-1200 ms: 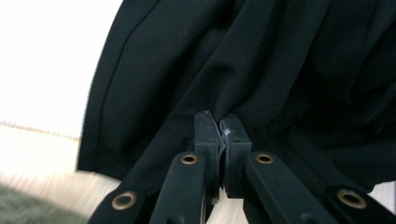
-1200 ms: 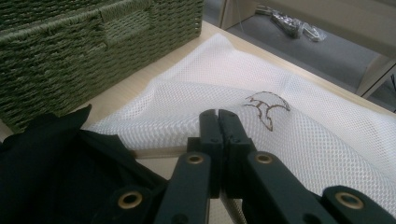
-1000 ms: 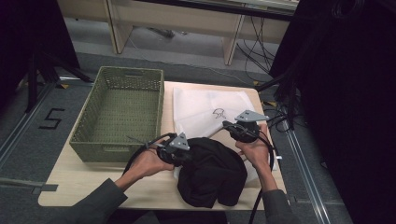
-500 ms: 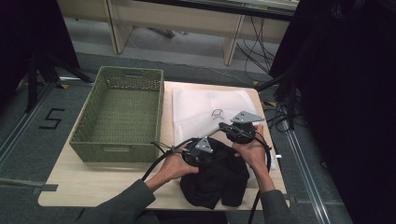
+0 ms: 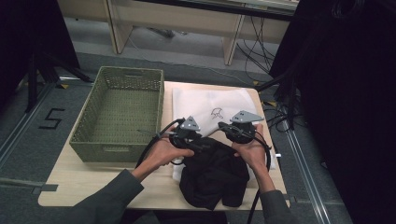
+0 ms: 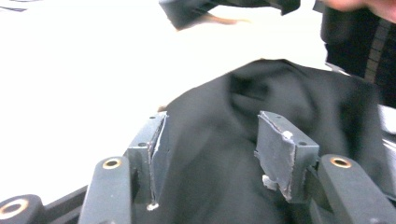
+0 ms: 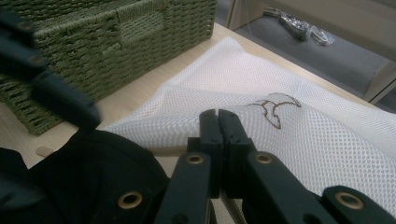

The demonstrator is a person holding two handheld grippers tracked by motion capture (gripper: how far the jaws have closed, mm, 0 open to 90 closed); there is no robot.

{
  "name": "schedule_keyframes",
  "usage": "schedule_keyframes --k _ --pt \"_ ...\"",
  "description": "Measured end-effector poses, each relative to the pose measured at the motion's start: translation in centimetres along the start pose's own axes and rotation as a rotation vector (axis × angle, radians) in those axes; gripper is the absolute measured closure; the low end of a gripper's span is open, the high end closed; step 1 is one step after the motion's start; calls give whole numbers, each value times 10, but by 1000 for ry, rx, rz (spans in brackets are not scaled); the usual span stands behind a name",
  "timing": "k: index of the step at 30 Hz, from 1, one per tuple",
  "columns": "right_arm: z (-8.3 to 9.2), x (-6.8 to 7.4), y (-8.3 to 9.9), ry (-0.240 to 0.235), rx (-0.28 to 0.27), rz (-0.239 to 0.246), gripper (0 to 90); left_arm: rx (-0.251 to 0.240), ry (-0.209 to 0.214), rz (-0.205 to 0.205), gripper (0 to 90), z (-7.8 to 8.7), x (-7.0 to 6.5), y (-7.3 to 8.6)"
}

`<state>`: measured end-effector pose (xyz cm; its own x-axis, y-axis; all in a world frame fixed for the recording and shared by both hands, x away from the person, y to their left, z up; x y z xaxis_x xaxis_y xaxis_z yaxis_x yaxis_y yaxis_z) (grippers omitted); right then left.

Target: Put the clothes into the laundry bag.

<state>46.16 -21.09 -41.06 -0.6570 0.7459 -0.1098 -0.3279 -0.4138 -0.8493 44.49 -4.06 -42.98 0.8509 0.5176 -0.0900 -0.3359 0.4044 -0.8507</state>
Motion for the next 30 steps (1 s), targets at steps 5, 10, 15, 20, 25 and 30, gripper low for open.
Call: schedule_keyframes --k 5,10,15,20,25,30 --pt "1 1 -3 -7 -8 22 900 7 -50 0 414 -16 14 -7" --pt "0 3 -4 -7 -19 29 900 23 -66 7 440 -30 21 -9" --pt "1 4 -5 -8 -20 26 900 15 -69 17 521 -40 28 -10" --pt "1 6 -5 -17 -13 33 900 20 -46 -8 784 -43 29 -10" --pt "-2 10 -5 -32 -25 15 866 51 -63 -58 849 -34 33 -12" --pt "20 16 -9 -87 -27 -31 661 85 -59 -73 850 -25 38 -14"
Point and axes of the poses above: each handheld gripper's, and its own axes: z roughly backward along the jaws, y roughly out of its underside, x roughly to its left, the point moved 4 cm from there along -z, roughly forward along the jaws, and after that the axes turned 2 degrees about -x, right-handed, at the moved point
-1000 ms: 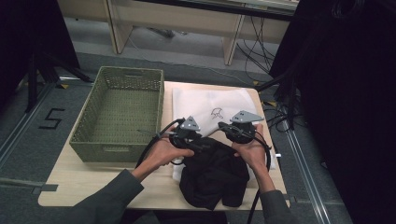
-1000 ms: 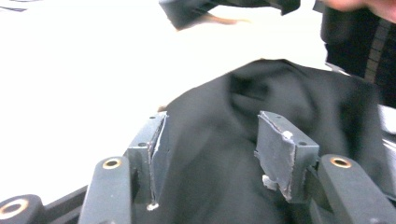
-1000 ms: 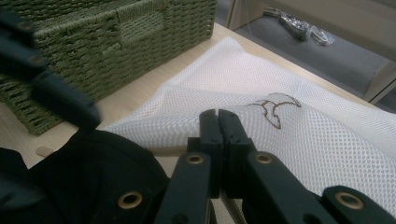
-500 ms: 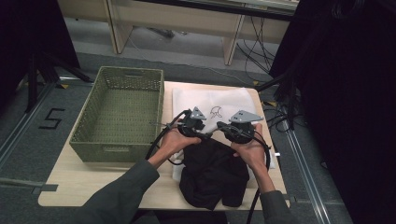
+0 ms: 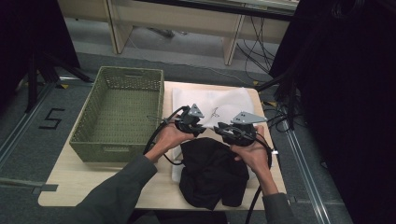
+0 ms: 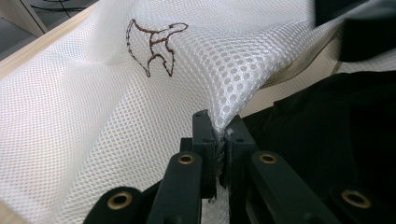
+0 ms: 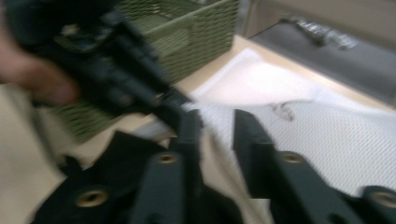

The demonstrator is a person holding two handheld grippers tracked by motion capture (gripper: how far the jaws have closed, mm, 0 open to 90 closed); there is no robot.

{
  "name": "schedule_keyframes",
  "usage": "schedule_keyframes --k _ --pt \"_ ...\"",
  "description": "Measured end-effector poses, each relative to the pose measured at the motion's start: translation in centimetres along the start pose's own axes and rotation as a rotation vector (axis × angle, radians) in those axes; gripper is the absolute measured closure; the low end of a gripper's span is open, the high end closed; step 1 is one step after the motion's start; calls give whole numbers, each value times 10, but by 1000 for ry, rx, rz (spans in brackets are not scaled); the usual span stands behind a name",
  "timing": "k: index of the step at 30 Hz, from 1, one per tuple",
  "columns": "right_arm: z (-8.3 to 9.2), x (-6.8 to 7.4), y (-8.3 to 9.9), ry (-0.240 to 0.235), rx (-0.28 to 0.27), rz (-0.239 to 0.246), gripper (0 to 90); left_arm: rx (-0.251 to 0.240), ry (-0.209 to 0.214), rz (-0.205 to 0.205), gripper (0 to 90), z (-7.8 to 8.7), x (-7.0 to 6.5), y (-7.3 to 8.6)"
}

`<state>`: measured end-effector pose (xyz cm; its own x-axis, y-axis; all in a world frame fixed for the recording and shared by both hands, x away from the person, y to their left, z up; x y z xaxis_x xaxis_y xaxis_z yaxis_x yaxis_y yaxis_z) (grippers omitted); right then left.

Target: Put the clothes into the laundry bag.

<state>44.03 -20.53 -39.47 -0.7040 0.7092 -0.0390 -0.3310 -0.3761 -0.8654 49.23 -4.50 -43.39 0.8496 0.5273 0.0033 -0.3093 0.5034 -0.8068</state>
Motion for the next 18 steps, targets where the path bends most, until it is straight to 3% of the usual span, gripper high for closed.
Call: schedule_keyframes --k 1,3,4,8,9,10,12,18 --pt "6 6 2 -20 13 -17 640 9 2 -12 850 1 1 0" --pt "19 12 8 -32 26 -2 578 20 5 -27 849 4 2 -1" --pt "26 18 13 -58 61 -30 547 24 8 -22 849 4 2 -1" --pt "44 25 34 -62 117 -52 458 38 11 -36 846 7 1 0" --pt "47 28 40 -63 139 -76 445 44 12 -44 846 8 1 0" --pt "49 28 45 -56 146 -65 434 44 12 -45 846 9 1 0" --pt "53 32 54 -55 157 -91 413 45 13 -47 845 10 1 0" --pt "49 57 77 -141 221 -88 353 42 11 -36 843 12 1 -2"
Point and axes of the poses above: each handheld gripper's, and its own axes: z roughly backward along the jaws, y roughly out of its underside, x roughly to its left, the point moved 4 cm from there along -z, roughly forward along the jaws, and after that the axes turned 2 degrees about -x, right-handed, at the moved point
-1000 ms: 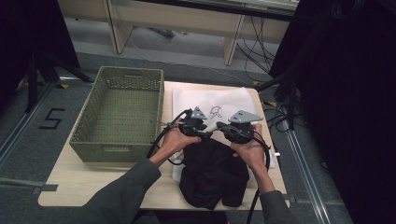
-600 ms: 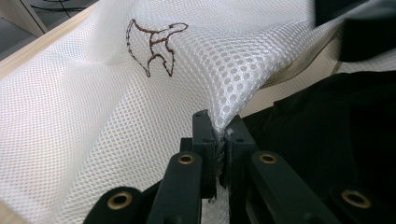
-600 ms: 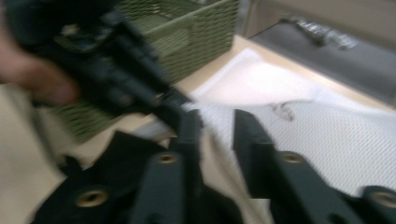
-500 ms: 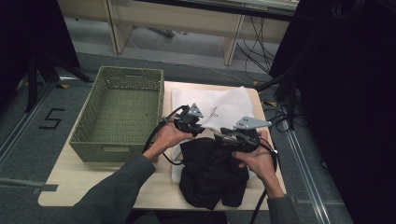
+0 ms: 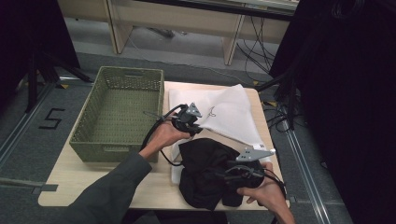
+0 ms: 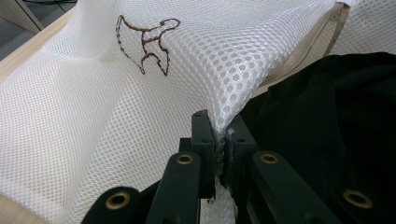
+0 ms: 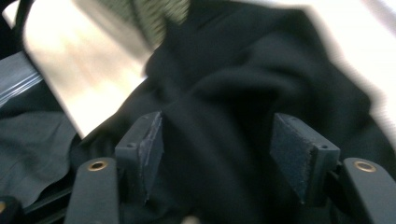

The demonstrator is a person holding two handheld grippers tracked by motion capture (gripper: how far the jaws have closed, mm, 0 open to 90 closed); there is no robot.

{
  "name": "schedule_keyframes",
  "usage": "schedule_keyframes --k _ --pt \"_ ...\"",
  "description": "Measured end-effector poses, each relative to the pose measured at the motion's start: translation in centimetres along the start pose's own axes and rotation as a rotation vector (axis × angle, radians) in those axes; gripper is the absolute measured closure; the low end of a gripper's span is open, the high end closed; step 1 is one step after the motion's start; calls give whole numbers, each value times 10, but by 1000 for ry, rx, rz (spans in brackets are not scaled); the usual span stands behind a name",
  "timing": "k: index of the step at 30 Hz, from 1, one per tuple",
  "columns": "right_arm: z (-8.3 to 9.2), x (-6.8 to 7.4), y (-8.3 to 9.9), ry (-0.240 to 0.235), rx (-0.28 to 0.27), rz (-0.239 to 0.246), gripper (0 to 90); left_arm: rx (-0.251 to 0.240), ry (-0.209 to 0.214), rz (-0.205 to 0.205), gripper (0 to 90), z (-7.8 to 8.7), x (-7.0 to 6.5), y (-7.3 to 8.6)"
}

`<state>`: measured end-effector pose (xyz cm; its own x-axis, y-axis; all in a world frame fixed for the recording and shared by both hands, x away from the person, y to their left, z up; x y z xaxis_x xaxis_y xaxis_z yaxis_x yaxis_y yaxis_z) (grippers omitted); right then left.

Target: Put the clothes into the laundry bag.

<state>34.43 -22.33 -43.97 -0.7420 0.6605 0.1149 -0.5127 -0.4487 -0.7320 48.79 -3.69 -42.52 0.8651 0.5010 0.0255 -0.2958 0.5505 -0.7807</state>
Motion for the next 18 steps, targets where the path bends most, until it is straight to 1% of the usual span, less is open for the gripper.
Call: schedule_keyframes --k 1,2,3,4,5,6,7,8,9,10,11,12,13,14,15,16,17,18 --pt "-5 4 3 -8 8 1 343 0 4 -5 842 0 0 0" --pt "-11 7 7 -7 13 8 334 3 9 -1 842 0 -1 0" --pt "-18 11 10 -10 35 -3 323 7 9 -4 842 -1 -1 0" --pt "-27 13 14 1 17 -11 310 11 7 -16 842 -1 -2 0" --pt "-33 11 16 2 27 2 288 10 5 -12 842 -2 -3 1" --pt "-39 13 20 5 50 -23 287 12 6 -18 842 -2 -3 1" --pt "-40 12 21 6 68 -21 286 21 11 -25 843 -2 -4 1" --pt "-47 11 22 23 47 -26 289 18 10 -19 843 -2 -5 1" --pt "-49 10 23 25 67 -27 321 23 17 -26 843 -3 -6 1" --pt "-57 5 24 64 36 6 390 27 19 -31 843 -4 -7 2" --pt "-59 3 24 81 62 6 470 32 18 -29 843 -4 -8 2" --pt "-63 1 23 106 71 13 544 31 26 -30 844 -5 -9 3" --pt "-62 -1 21 105 95 26 609 40 36 -33 845 -4 -10 3" --pt "-63 -4 18 111 77 48 668 60 42 -61 846 -3 -9 4" --pt "-64 -4 16 119 71 44 700 58 42 -64 847 -4 -11 4" --pt "-66 -7 12 132 41 56 726 55 42 -58 847 -5 -14 4" --pt "-67 -11 8 143 47 82 741 74 50 -91 849 -4 -14 4" --pt "-68 -12 2 154 45 74 750 78 52 -92 849 -3 -14 4"
Point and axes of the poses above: each handheld gripper's, and its own axes: z roughly backward along the jaws, y roughly out of its underside, x roughly to its left, the point moved 4 cm from there along -z, roughly forward along the jaws, and after that the axes turned 2 degrees about -x, right-handed, at the moved point
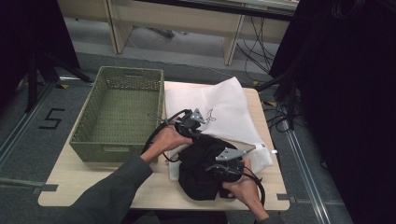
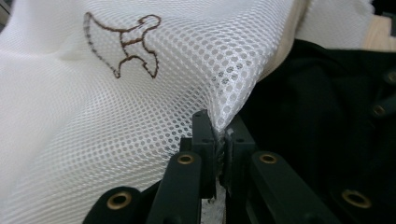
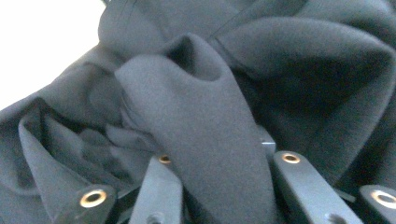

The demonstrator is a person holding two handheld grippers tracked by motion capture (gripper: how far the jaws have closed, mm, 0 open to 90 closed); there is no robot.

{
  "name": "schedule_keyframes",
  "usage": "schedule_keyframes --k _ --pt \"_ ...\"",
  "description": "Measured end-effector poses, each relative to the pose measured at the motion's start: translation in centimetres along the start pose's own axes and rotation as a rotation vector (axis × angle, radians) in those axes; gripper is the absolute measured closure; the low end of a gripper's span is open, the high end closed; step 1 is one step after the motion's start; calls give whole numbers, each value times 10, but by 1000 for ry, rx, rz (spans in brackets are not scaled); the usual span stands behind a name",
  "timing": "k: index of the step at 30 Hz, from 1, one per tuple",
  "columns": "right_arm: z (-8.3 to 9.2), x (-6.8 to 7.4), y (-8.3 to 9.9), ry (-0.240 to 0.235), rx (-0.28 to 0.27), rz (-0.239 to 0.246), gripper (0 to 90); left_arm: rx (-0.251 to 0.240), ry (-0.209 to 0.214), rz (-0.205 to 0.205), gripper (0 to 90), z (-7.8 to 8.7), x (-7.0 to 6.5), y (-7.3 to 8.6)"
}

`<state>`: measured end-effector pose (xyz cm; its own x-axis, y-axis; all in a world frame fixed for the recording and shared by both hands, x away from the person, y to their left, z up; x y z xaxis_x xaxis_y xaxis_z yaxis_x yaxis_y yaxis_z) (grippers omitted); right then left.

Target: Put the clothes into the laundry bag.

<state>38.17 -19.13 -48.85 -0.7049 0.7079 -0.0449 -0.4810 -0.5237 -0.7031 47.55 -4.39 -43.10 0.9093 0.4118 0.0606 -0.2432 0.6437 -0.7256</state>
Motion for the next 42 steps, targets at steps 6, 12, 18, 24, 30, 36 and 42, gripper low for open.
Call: schedule_keyframes --k 6,12,18,24,30,36,42 --pt "-6 -26 -40 86 -77 -4 779 7 12 -1 851 7 1 -2" --pt "-32 -54 -63 224 -158 -44 774 -1 -7 24 850 14 8 -3" --pt "-37 -59 -54 175 -149 -157 602 5 -6 32 846 12 11 1" --pt "10 -43 -42 38 -213 -205 427 0 -6 49 842 12 16 2" --pt "31 -11 -26 -45 -237 -146 376 7 1 52 838 10 15 1" --pt "-3 17 -26 -94 -125 -44 344 14 -1 54 837 10 14 1" --pt "-49 12 -20 -17 -10 58 565 26 4 44 840 11 13 2"
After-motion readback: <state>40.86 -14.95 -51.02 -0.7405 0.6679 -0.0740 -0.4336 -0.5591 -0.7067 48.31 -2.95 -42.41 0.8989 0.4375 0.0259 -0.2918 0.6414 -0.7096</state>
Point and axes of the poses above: each handheld gripper's, and its own axes: z roughly backward along the jaws, y roughly out of its underside, x roughly to its left, the point moved 4 cm from there along -z, roughly forward along the jaws, and after that the axes turned 2 degrees about -x, right-handed, at the moved point
